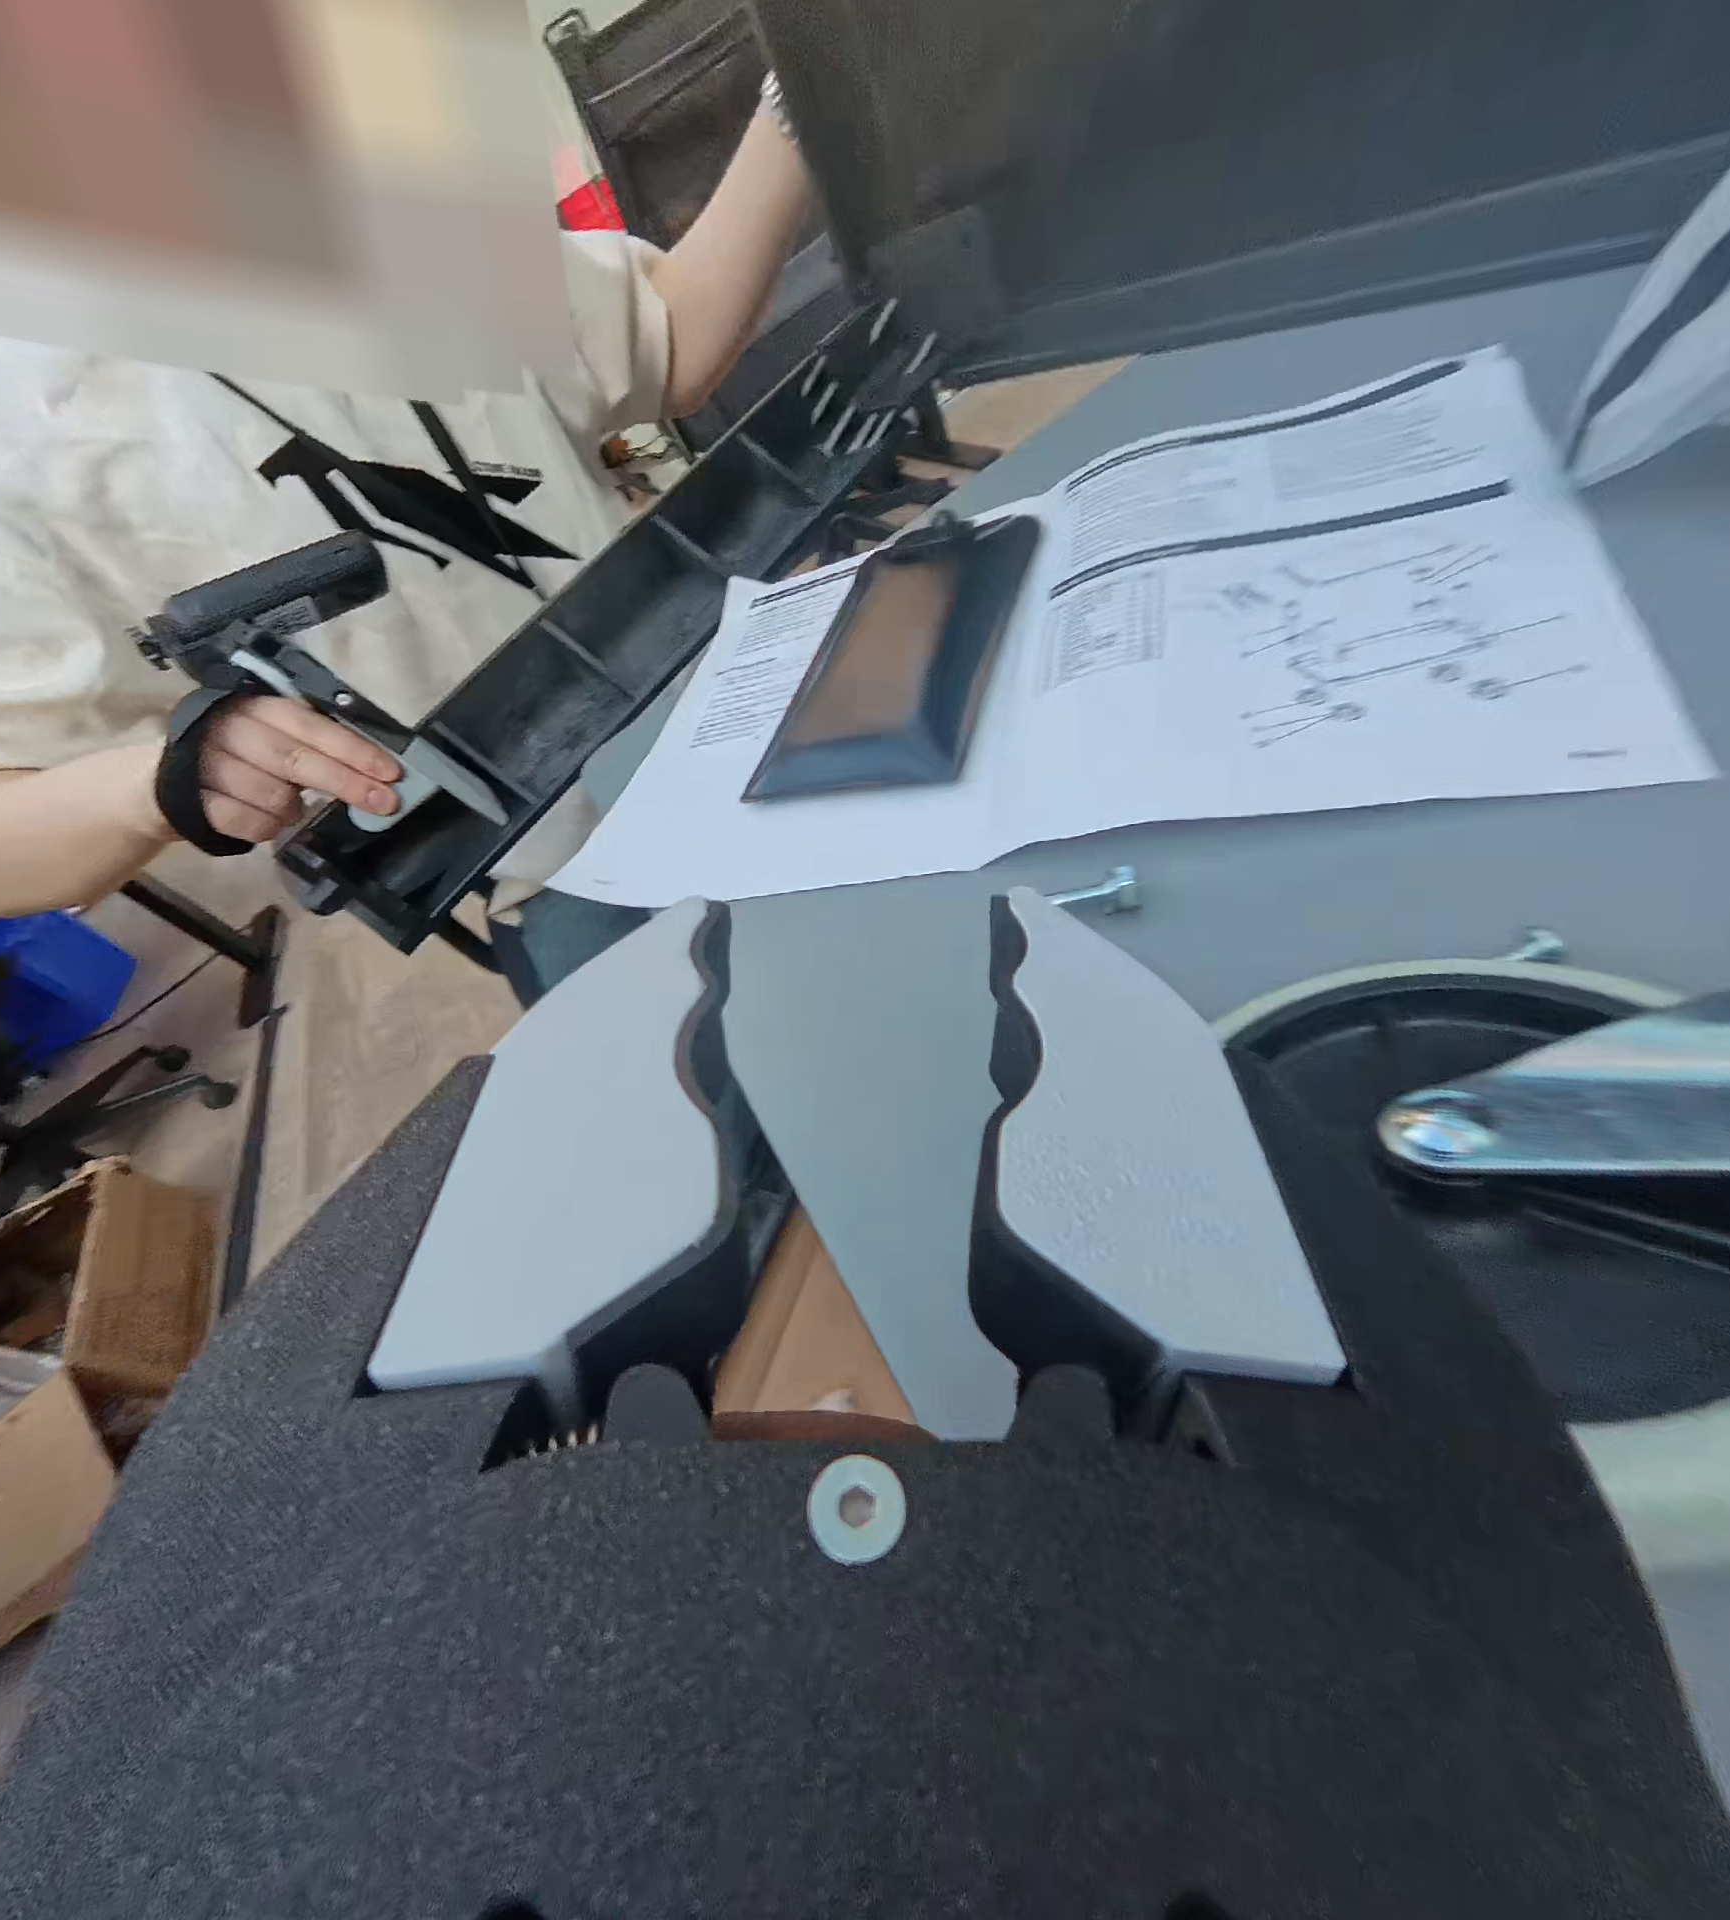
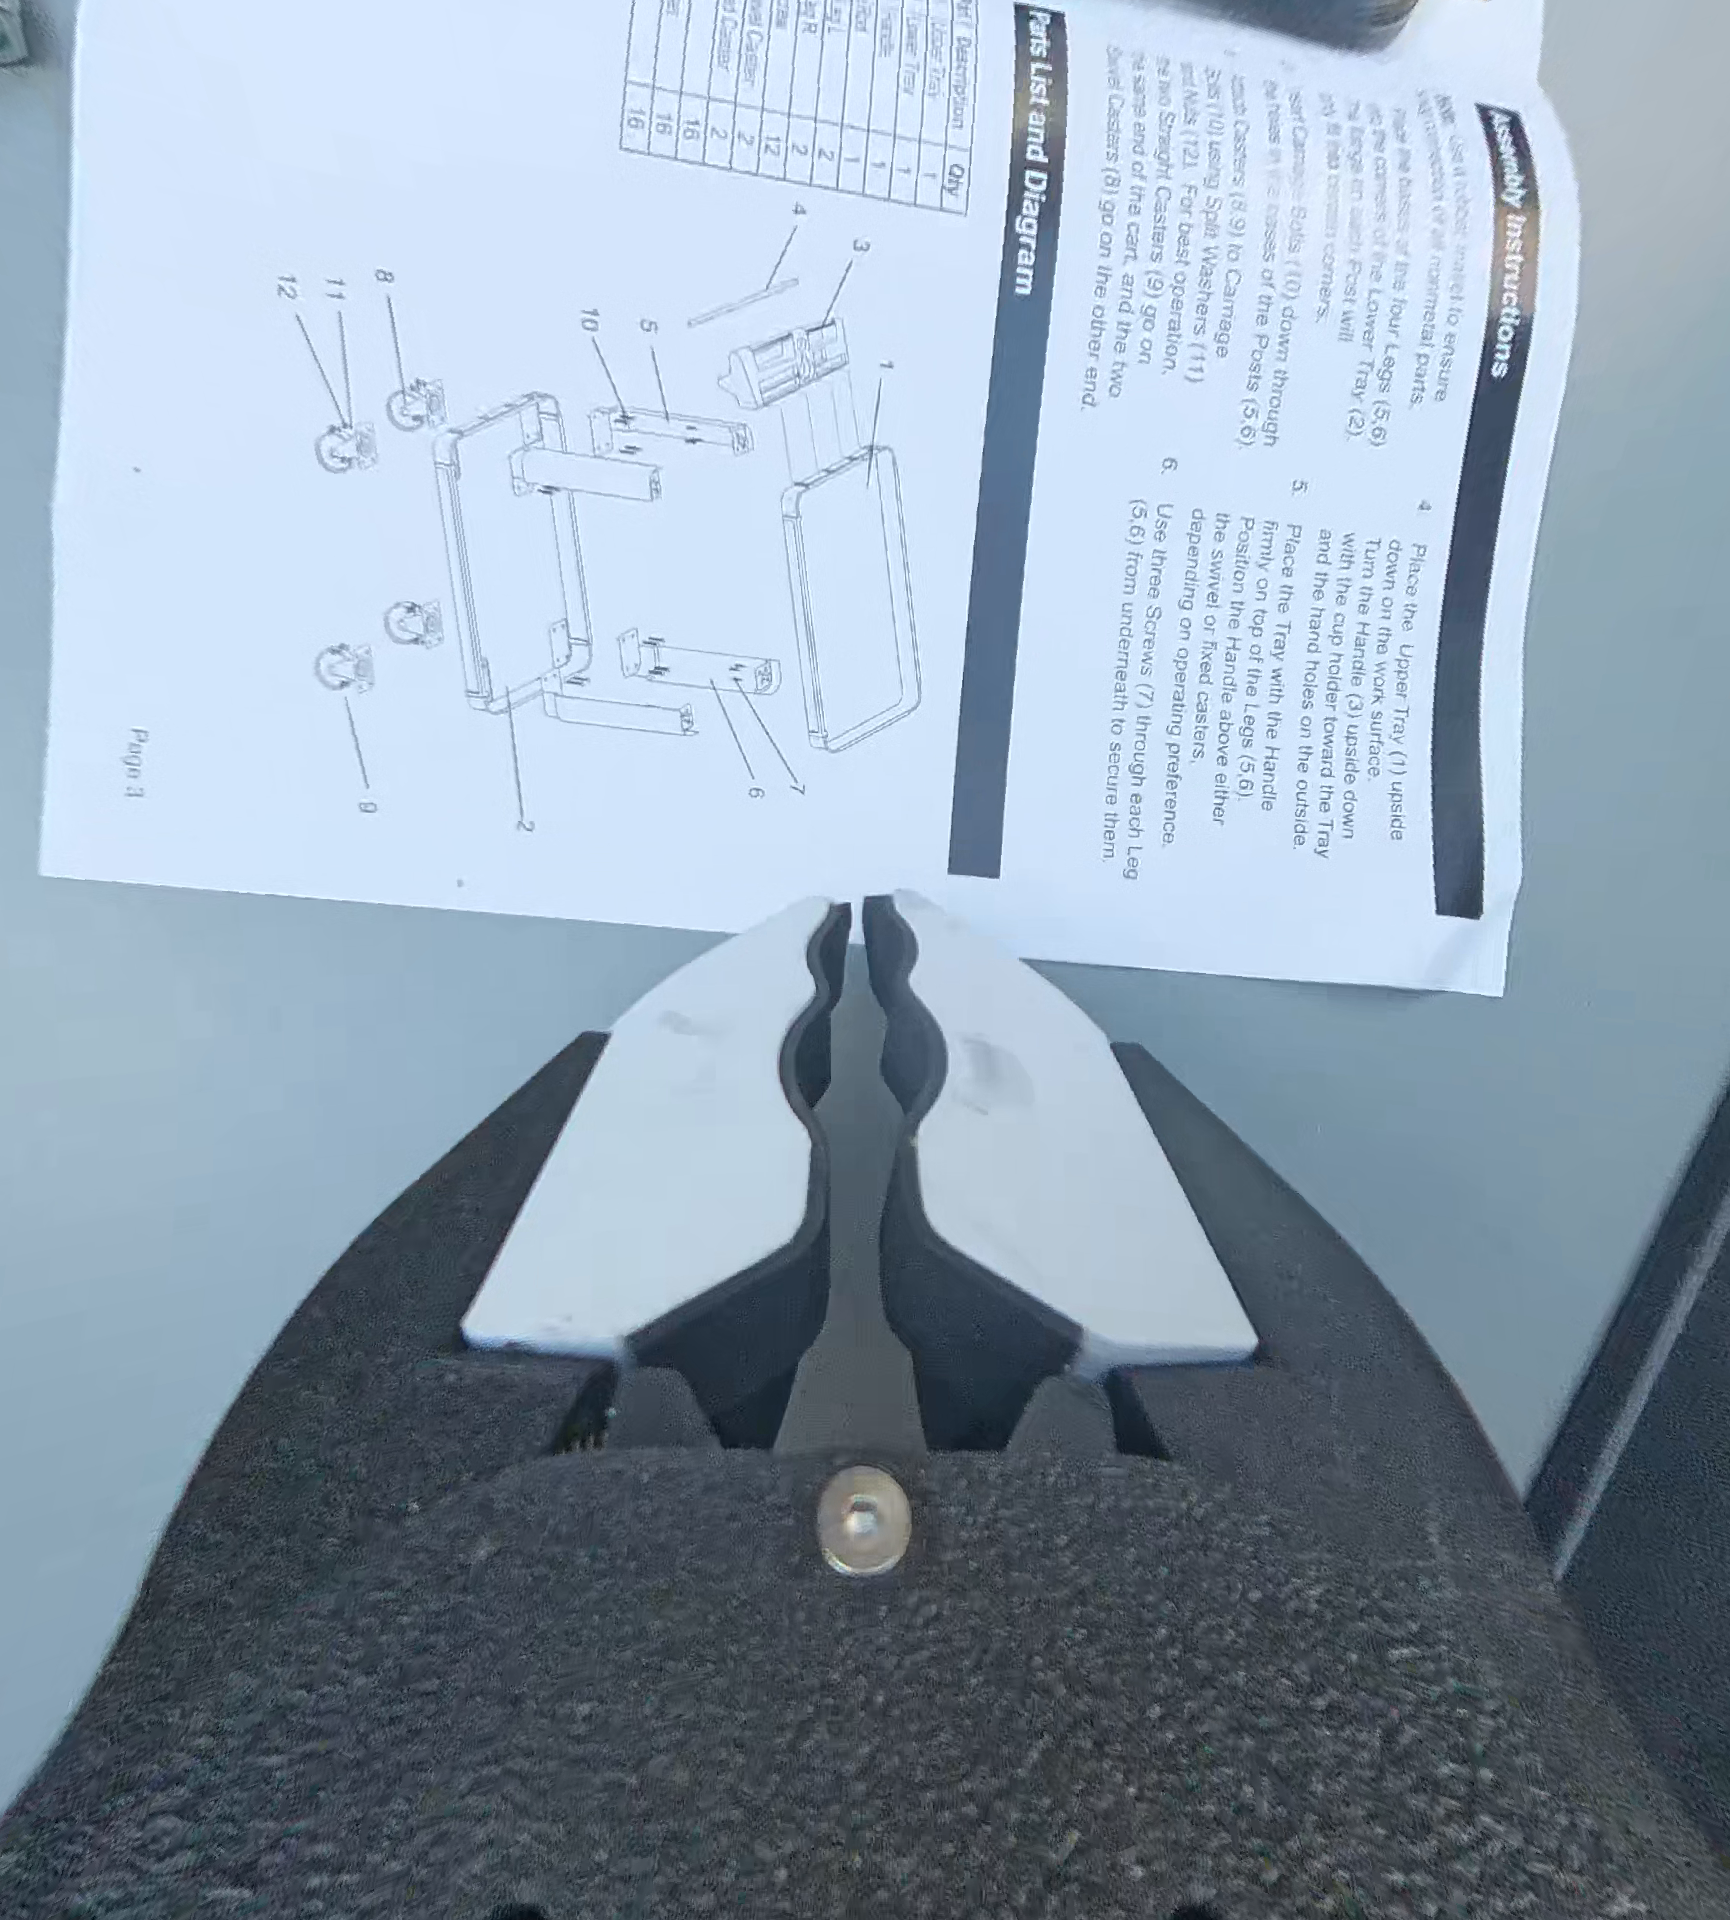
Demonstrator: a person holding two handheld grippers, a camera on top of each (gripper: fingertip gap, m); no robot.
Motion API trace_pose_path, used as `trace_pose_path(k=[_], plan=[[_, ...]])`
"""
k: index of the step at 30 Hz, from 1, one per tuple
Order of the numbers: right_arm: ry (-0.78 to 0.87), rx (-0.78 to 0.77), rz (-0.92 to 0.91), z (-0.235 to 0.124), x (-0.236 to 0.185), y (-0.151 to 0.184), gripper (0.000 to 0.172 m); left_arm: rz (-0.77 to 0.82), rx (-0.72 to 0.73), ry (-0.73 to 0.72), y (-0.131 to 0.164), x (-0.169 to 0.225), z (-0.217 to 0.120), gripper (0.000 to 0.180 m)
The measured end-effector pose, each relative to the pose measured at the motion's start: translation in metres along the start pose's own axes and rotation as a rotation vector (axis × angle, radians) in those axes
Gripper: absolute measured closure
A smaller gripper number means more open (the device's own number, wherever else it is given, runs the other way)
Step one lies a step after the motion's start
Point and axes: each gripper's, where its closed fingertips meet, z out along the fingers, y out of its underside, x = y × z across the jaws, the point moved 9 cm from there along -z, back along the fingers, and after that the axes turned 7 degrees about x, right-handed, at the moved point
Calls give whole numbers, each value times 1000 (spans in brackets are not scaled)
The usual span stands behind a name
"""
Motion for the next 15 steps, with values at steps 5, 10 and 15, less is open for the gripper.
trace_pose_path(k=[5, 10, 15], plan=[[11, 0, -25, 3, -2, -2, 168, -103, 140, 150, -83, 50, -52, 133], [8, 30, -24, 1, -2, -5, 168, -261, 254, 298, -148, 102, -38, 133], [-20, 75, 42, -4, 5, -4, 169, -315, 184, 387, -171, 158, -11, 133]])
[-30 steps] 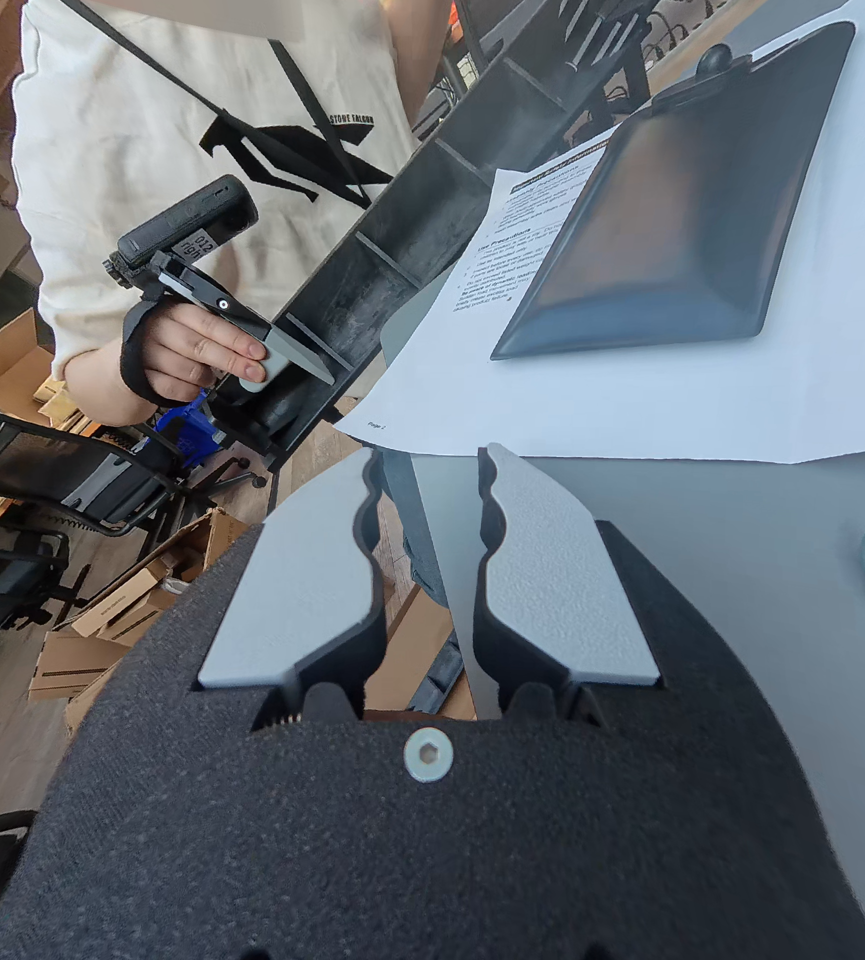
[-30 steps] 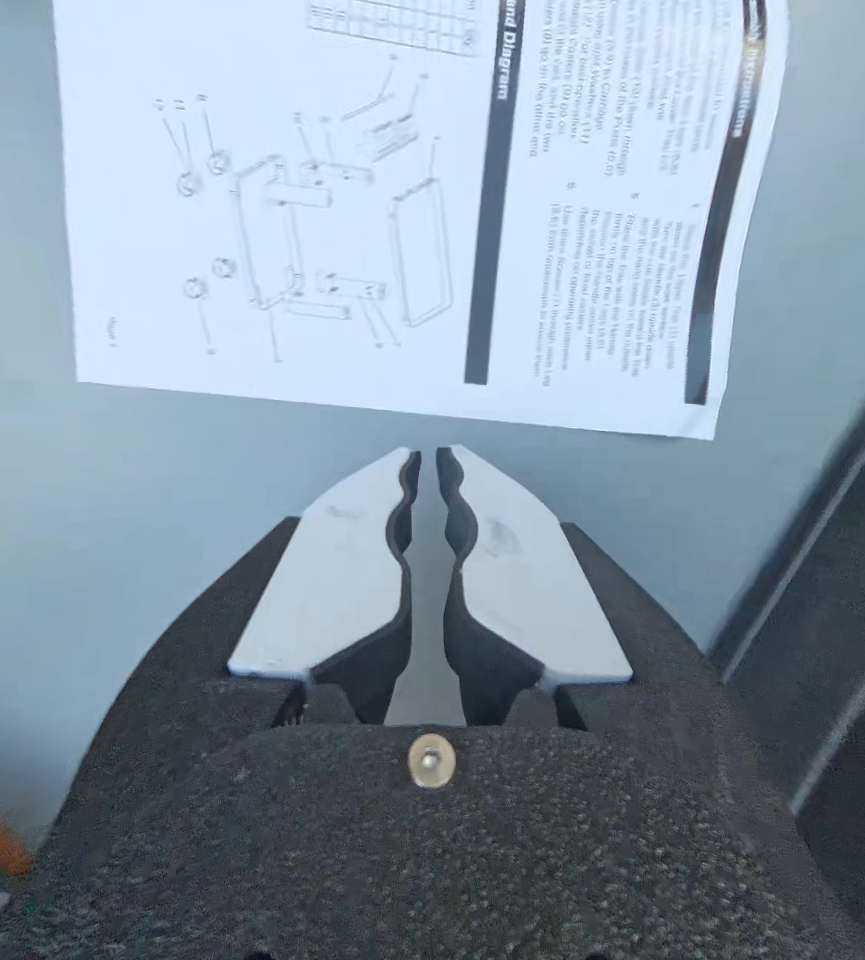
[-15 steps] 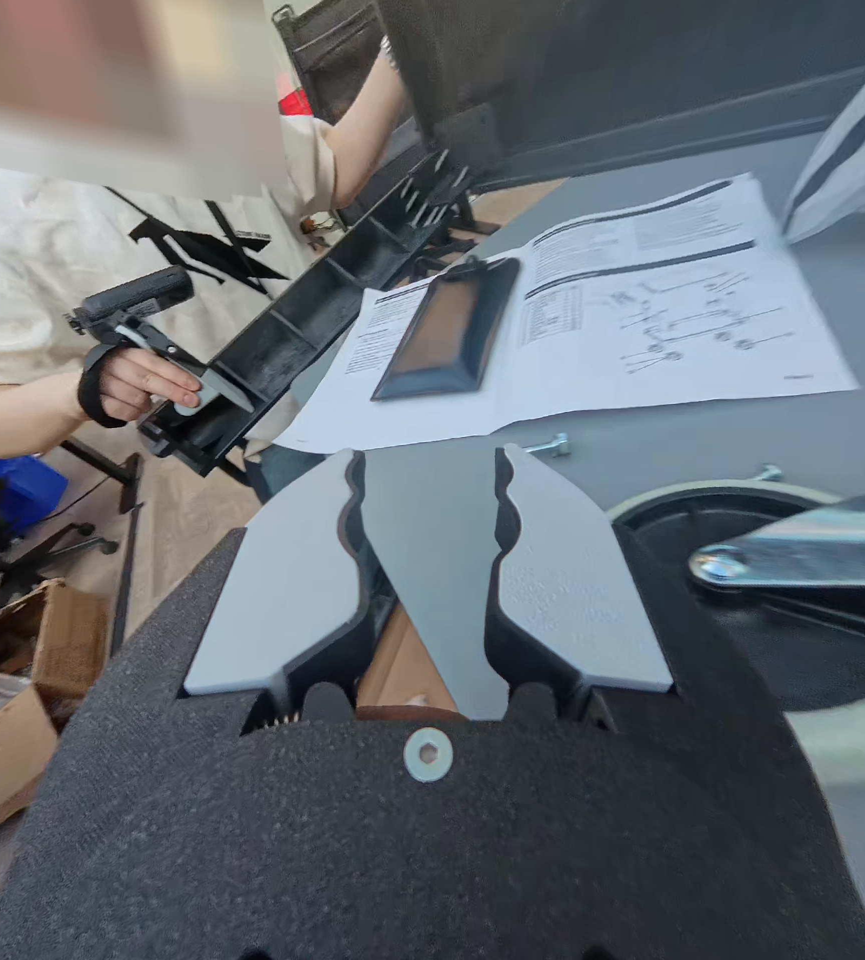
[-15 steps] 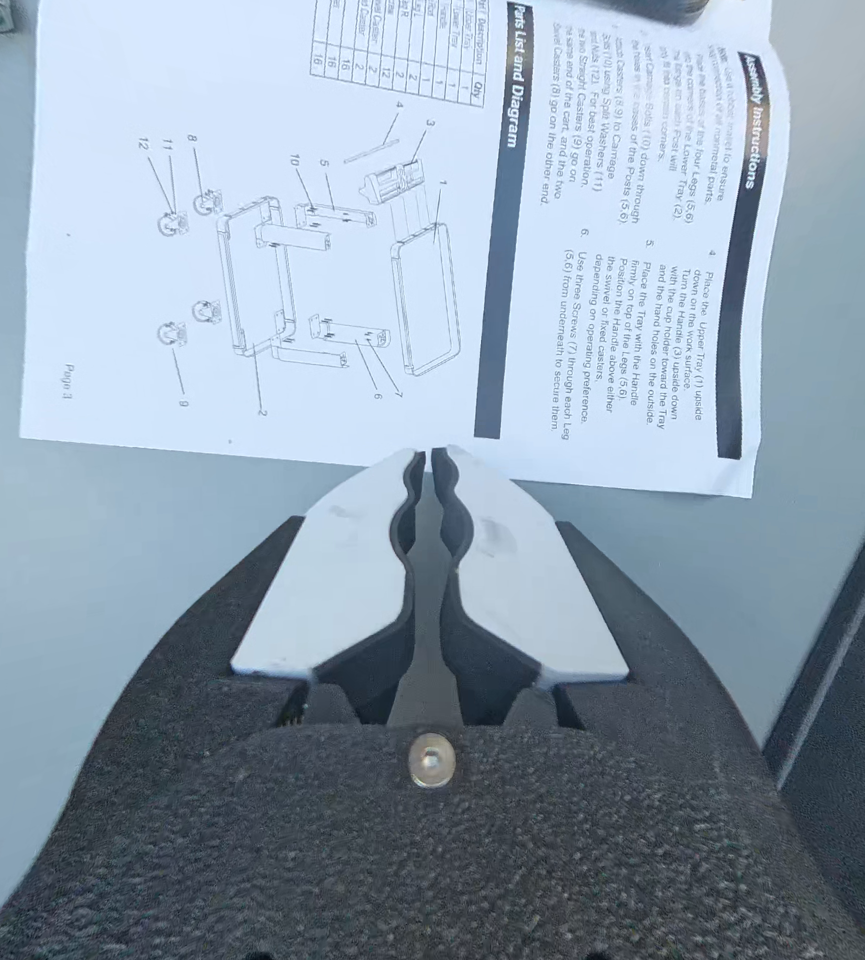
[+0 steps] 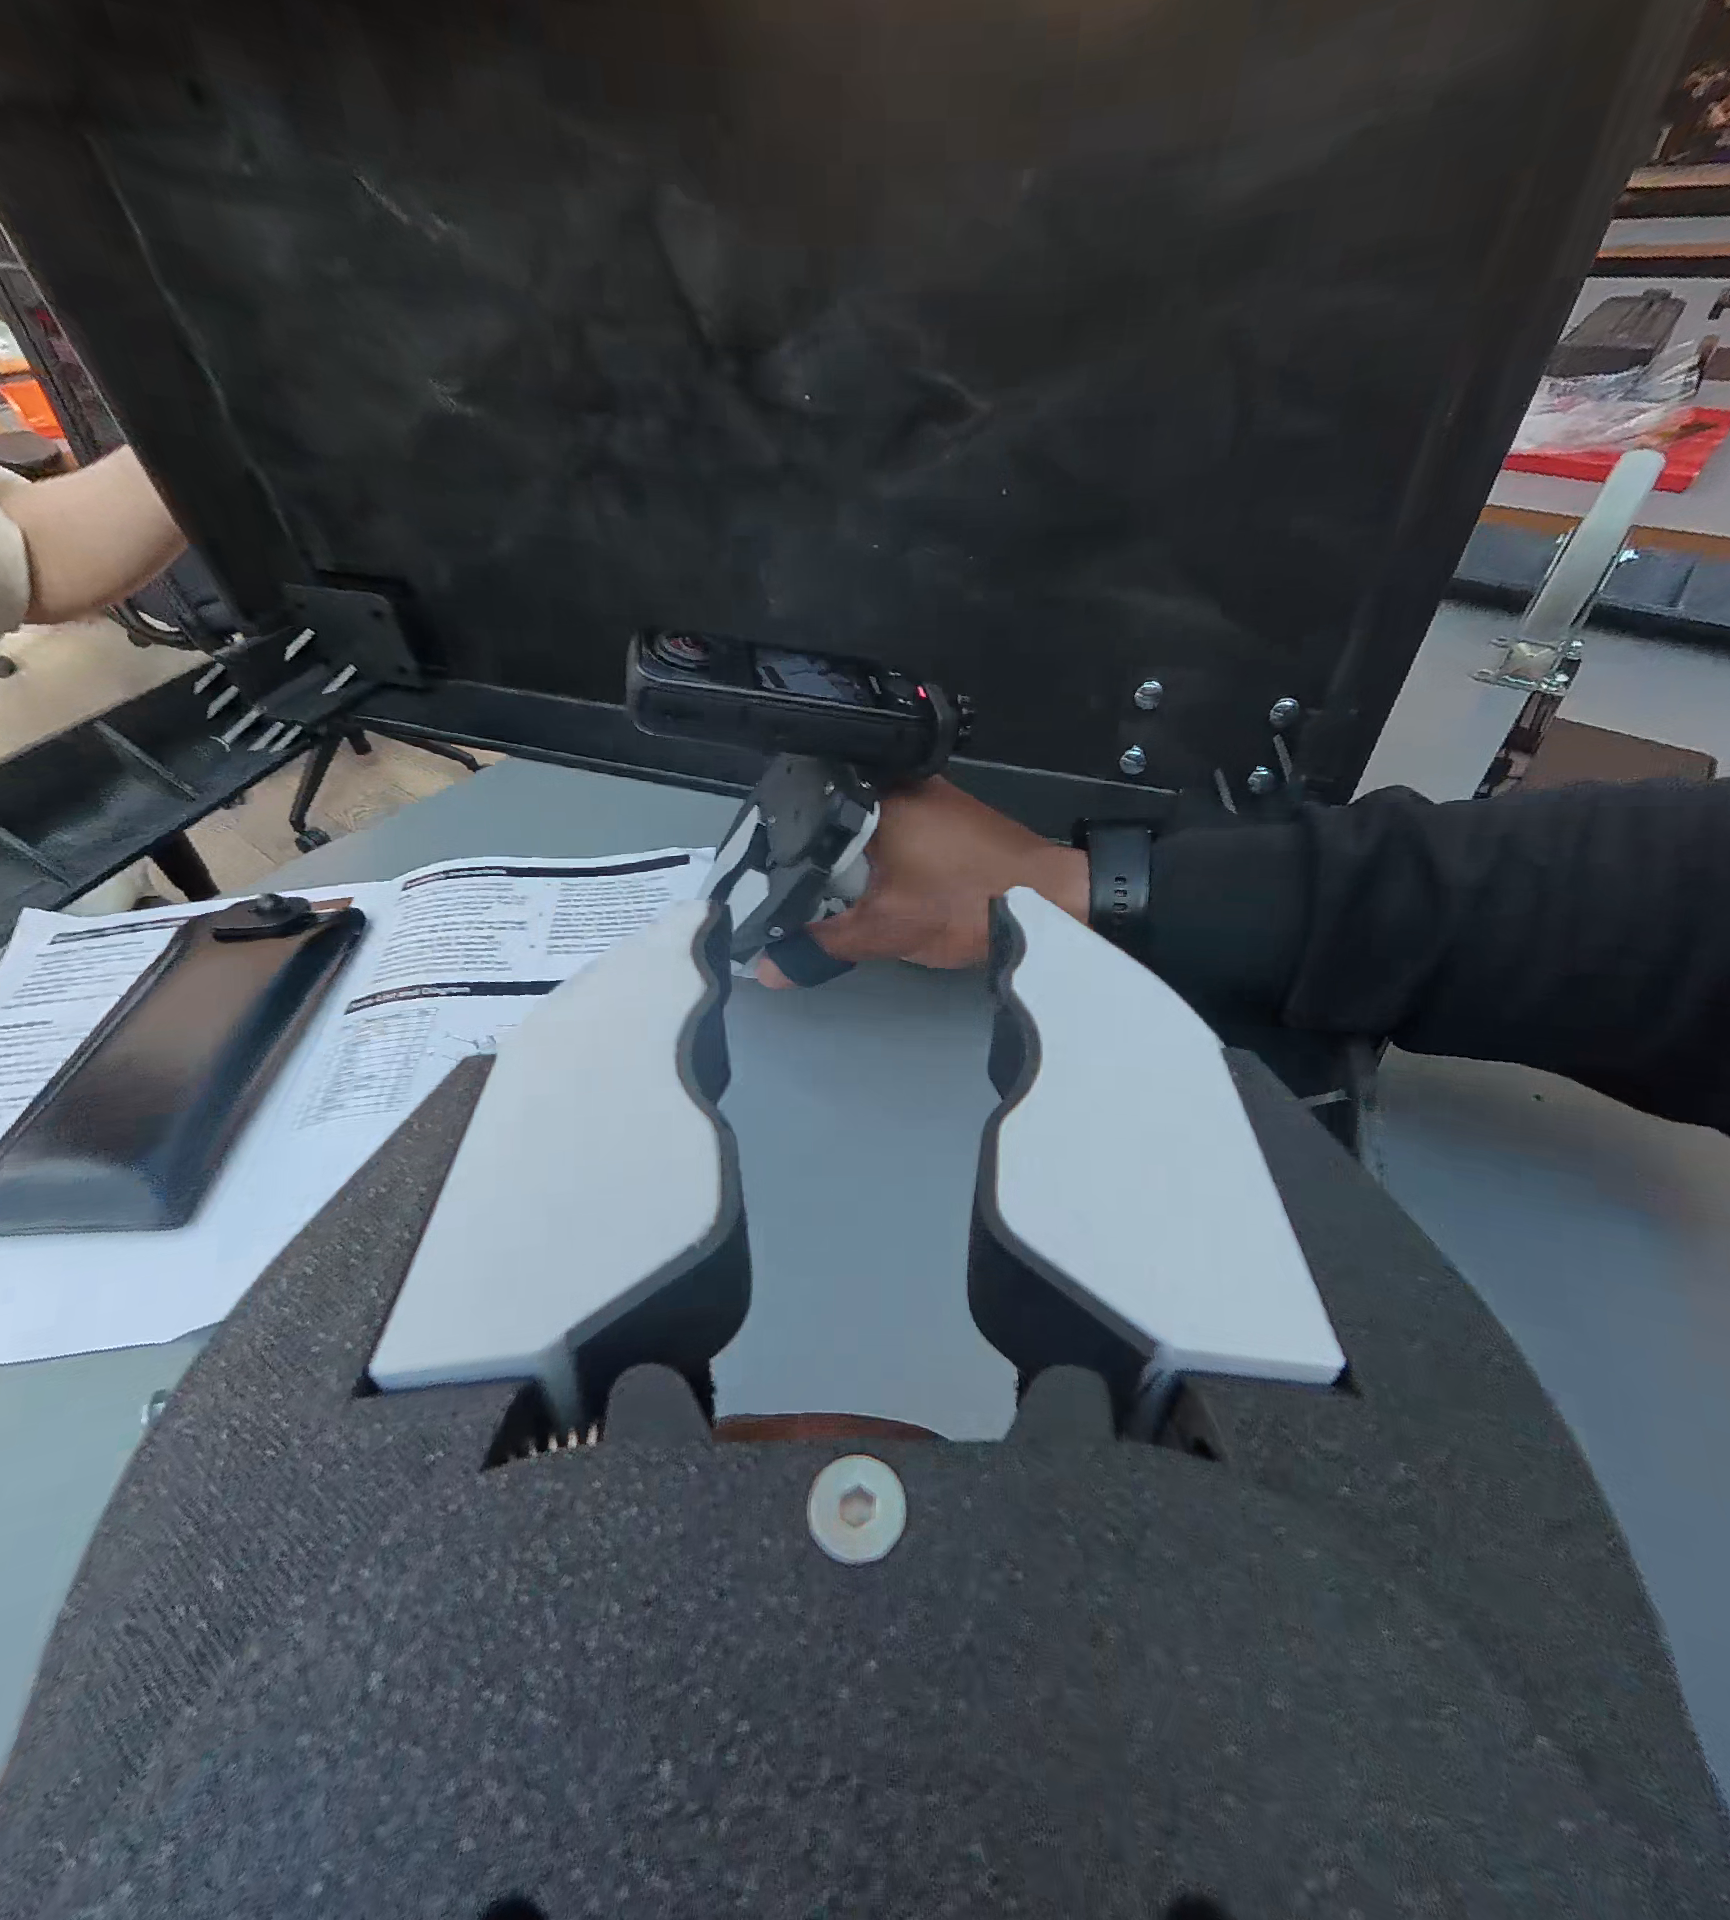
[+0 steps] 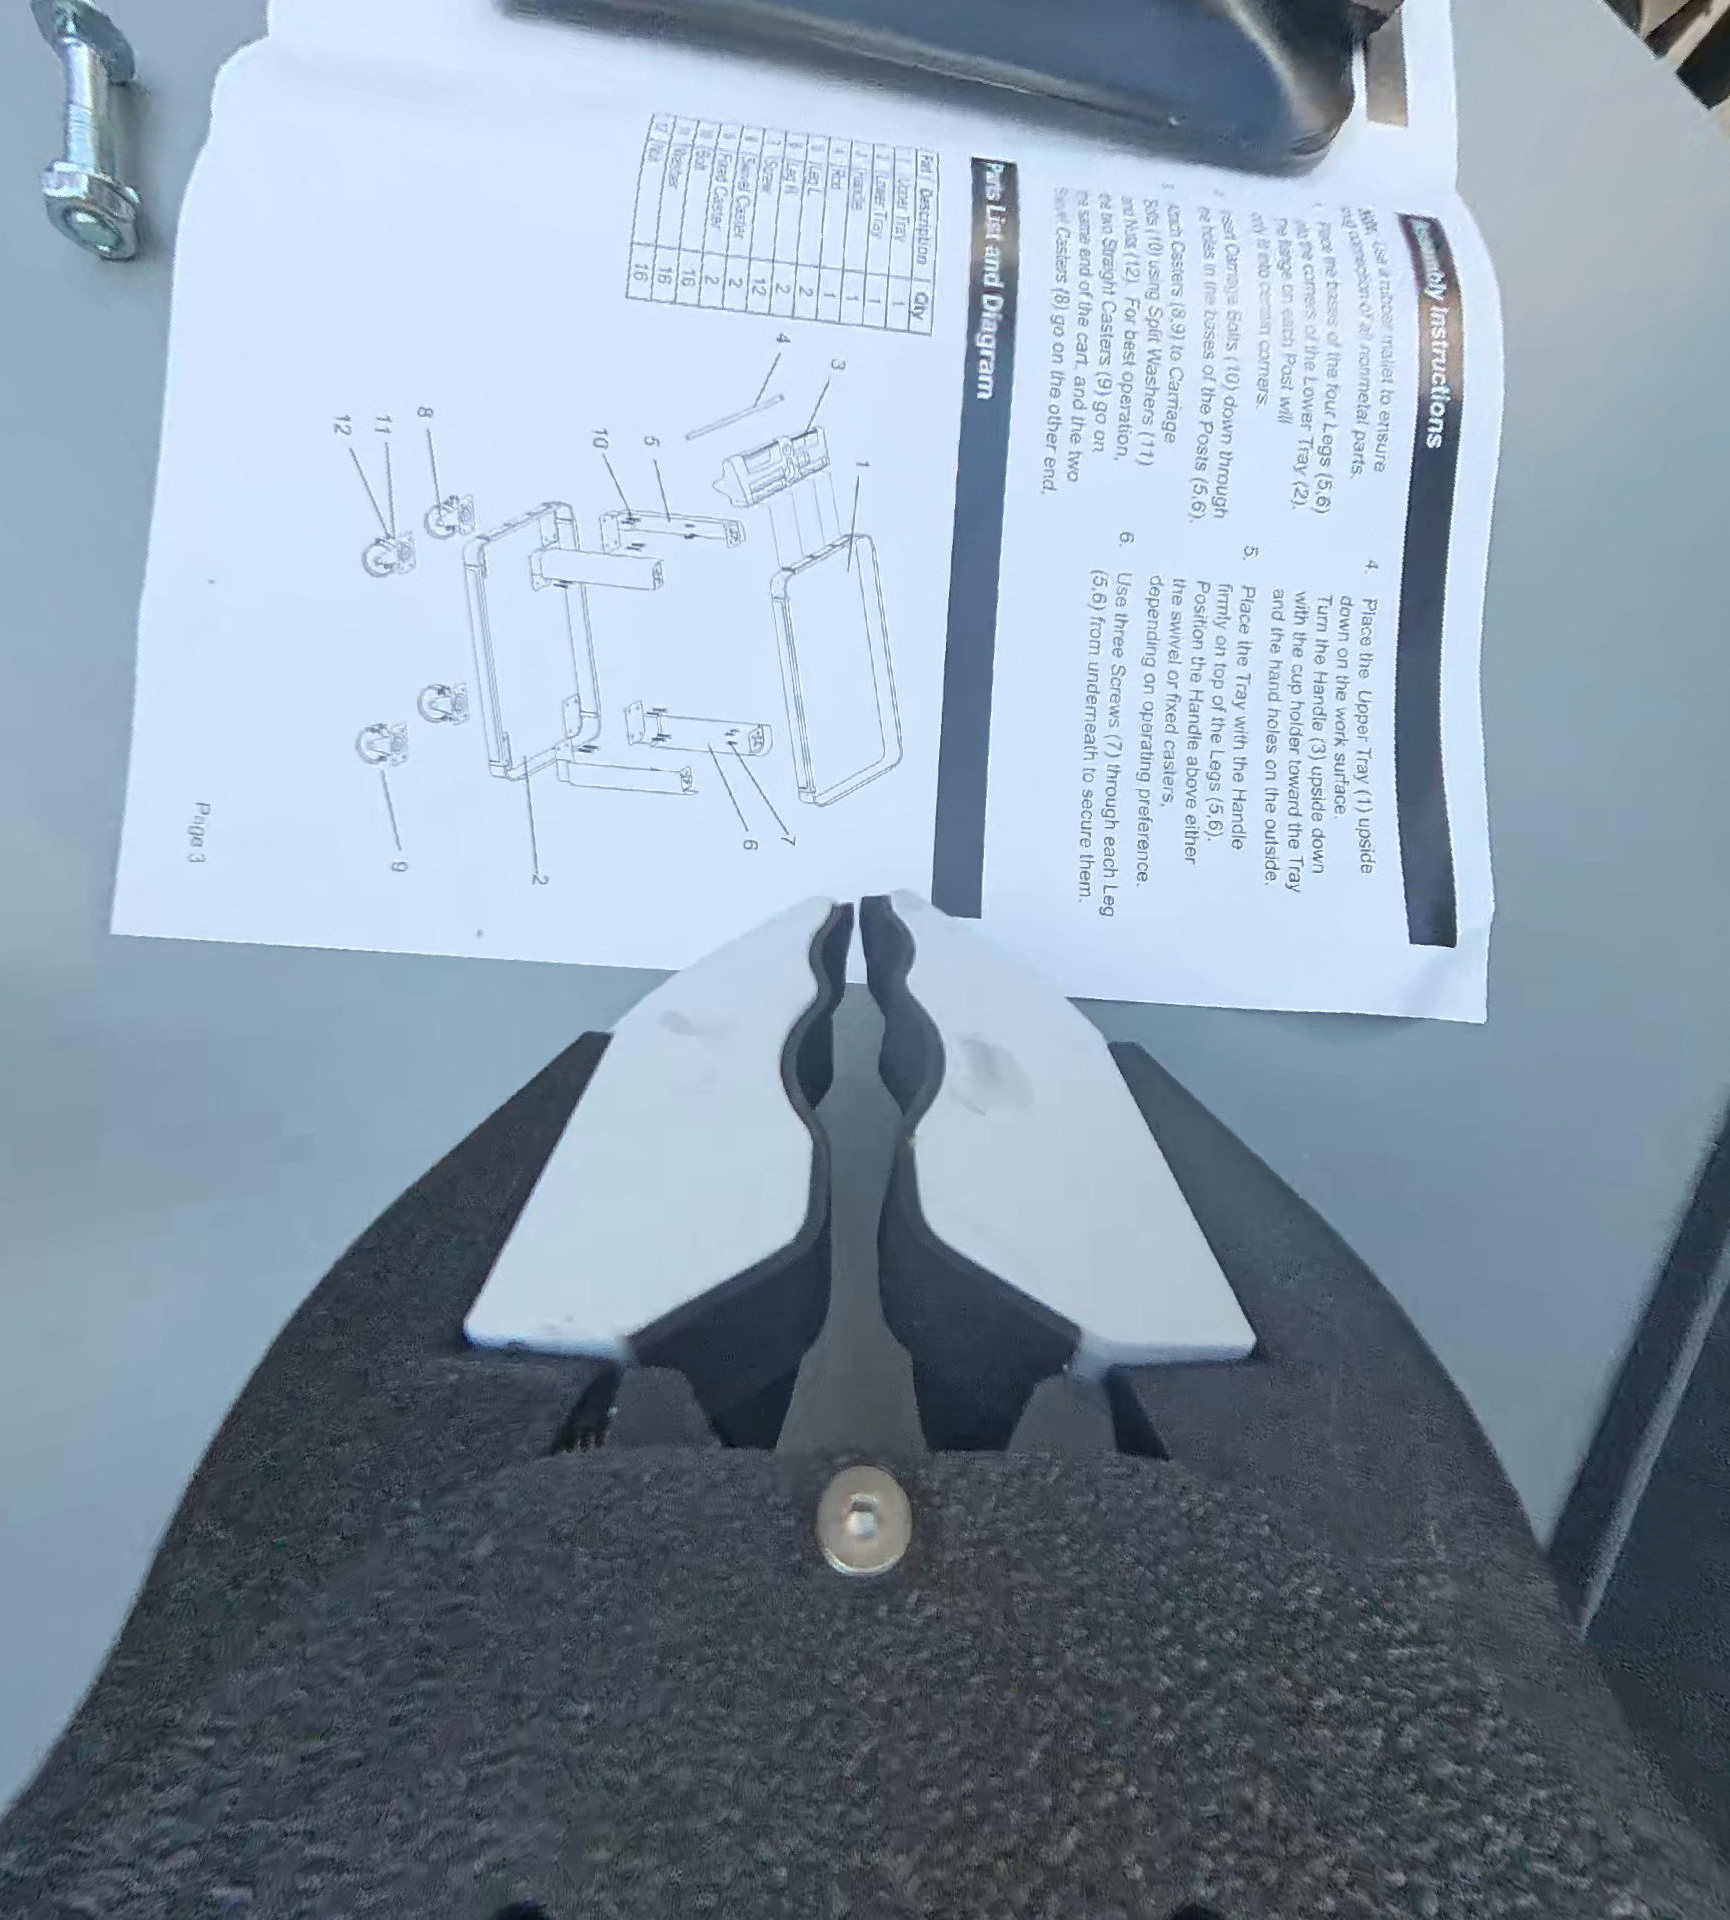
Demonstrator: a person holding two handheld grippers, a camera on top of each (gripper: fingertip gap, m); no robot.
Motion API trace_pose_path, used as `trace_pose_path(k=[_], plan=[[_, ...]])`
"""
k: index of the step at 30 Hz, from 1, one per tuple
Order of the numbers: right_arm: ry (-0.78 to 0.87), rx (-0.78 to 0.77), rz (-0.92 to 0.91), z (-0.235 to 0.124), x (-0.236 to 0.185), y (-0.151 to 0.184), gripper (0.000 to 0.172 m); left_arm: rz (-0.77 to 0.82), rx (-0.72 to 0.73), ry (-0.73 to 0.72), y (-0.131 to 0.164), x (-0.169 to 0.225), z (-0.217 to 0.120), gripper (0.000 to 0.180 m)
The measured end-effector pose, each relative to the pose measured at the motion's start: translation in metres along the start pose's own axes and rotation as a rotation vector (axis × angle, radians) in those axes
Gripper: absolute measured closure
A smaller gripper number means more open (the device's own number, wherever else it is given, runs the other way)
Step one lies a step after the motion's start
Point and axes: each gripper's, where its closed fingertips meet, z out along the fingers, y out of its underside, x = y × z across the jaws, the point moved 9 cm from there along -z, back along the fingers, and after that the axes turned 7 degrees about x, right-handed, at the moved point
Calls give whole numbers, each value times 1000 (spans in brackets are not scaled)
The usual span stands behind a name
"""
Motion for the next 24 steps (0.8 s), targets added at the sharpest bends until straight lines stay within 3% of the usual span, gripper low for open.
trace_pose_path(k=[5, 8, 13, 20, 24], plan=[[-27, 31, 20, -2, -3, -3, 169, -175, -7, -40, 19, 27, 37, 133], [-52, 38, 3, 0, -10, -5, 170, -223, -4, -125, 31, 23, 68, 134], [-73, 31, -28, 5, -18, -3, 171, -58, -137, -366, 75, -9, 116, 134], [-101, 25, -24, 11, -18, 2, 172, 215, -255, -423, 108, -12, 132, 135], [-116, 21, -14, 14, -18, 3, 171, 242, -234, -430, 112, -14, 129, 135]])
